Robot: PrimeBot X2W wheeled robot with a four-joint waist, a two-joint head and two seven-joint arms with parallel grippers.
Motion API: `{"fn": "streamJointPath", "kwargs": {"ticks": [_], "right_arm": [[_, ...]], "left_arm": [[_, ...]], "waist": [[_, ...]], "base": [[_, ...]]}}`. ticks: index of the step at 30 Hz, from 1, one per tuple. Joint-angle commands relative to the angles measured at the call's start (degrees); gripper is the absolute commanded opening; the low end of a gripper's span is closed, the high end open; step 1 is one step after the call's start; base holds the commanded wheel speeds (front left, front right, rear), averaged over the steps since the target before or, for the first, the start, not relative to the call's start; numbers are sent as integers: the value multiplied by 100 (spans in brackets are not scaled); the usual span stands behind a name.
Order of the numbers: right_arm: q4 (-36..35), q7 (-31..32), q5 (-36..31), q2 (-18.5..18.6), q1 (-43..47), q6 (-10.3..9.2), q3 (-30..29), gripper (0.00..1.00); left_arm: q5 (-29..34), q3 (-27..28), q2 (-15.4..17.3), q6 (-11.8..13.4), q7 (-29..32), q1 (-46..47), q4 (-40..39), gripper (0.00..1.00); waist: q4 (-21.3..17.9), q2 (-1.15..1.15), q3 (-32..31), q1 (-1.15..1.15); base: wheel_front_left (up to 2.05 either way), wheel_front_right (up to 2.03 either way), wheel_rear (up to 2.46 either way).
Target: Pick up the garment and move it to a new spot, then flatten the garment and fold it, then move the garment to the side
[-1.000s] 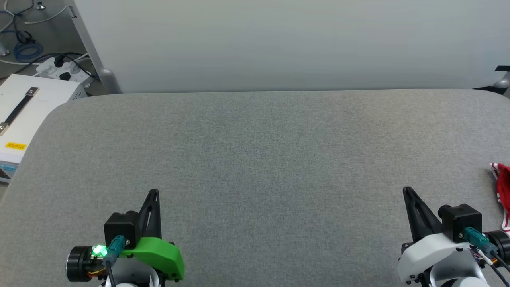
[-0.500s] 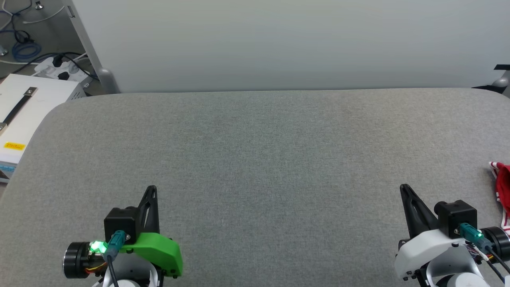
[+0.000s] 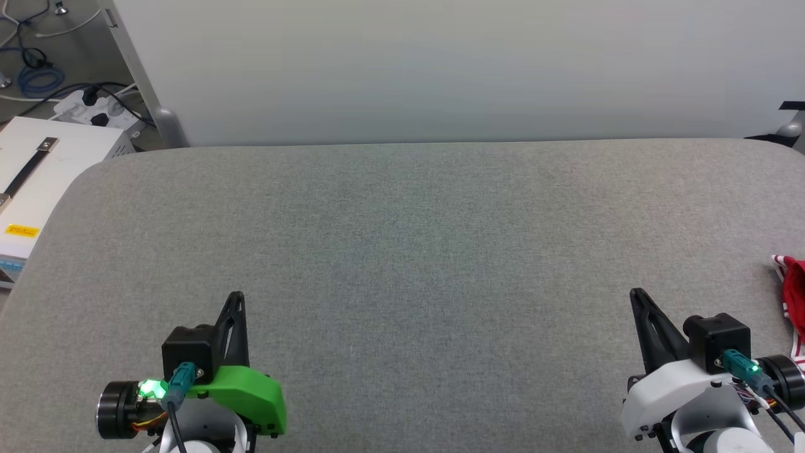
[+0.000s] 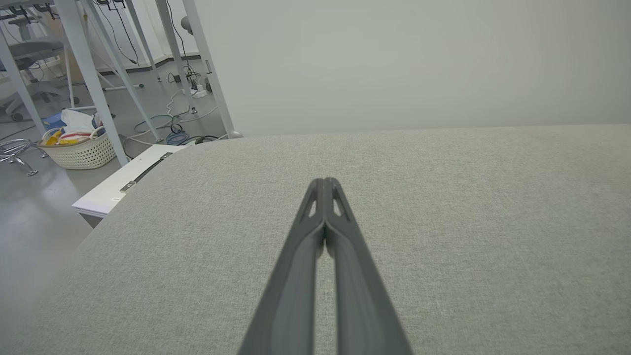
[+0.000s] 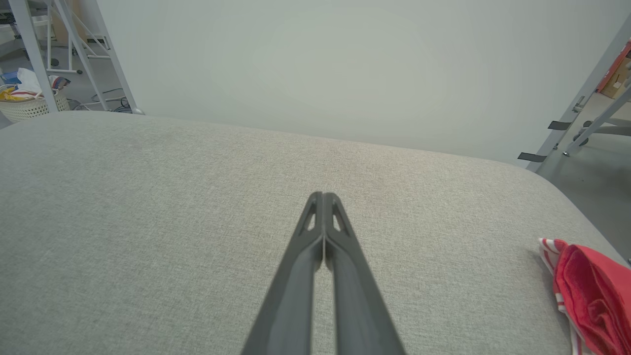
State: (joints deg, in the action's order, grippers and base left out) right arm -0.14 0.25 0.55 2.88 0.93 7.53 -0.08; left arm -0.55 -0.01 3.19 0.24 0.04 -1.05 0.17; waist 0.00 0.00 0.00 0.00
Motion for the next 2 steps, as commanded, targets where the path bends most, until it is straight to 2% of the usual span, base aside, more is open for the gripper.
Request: {"fn": "streamJointPath", "kwargs": {"ticks": [1, 2], "right_arm": [[14, -25, -55, -1, -93, -4, 8, 0], [14, -25, -55, -1, -93, -4, 8, 0]], "left_arm": [[55, 1, -31, -24, -4, 105, -17, 0], [55, 1, -31, -24, -4, 105, -17, 0]], "waist": [[0, 0, 0, 0], [0, 0, 0, 0]], "base": [[0, 0, 0], [0, 0, 0]]}}
